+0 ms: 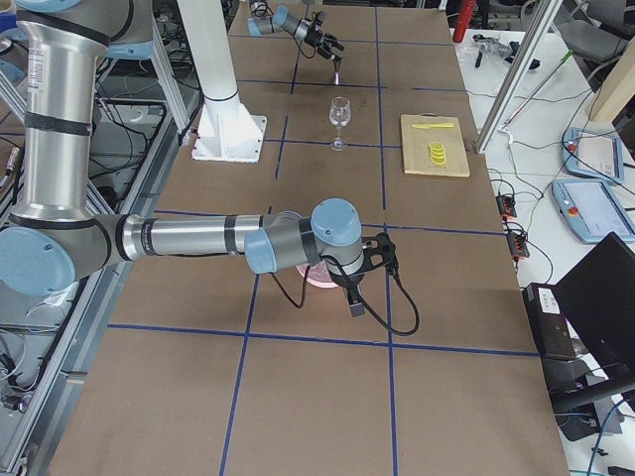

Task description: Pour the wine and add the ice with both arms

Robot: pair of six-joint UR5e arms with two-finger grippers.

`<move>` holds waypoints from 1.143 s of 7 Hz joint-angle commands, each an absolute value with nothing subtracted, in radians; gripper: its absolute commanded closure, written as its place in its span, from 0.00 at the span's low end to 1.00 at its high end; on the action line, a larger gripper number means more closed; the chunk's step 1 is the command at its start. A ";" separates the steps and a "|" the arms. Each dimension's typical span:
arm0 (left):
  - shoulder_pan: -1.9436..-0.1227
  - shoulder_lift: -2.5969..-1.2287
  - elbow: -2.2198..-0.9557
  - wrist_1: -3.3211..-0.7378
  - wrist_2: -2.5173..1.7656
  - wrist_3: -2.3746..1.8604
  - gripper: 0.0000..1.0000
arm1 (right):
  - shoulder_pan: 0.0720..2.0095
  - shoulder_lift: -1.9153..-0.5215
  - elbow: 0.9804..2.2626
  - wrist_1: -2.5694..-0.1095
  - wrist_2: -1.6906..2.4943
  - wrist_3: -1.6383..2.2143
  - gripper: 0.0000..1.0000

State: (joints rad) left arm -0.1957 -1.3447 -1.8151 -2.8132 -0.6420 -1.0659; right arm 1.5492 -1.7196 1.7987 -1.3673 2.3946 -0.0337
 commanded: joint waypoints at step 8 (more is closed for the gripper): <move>-0.140 -1.448 -1.631 -2.819 -0.614 -1.143 0.34 | 1.548 -1.718 1.801 -1.368 2.395 -0.034 0.00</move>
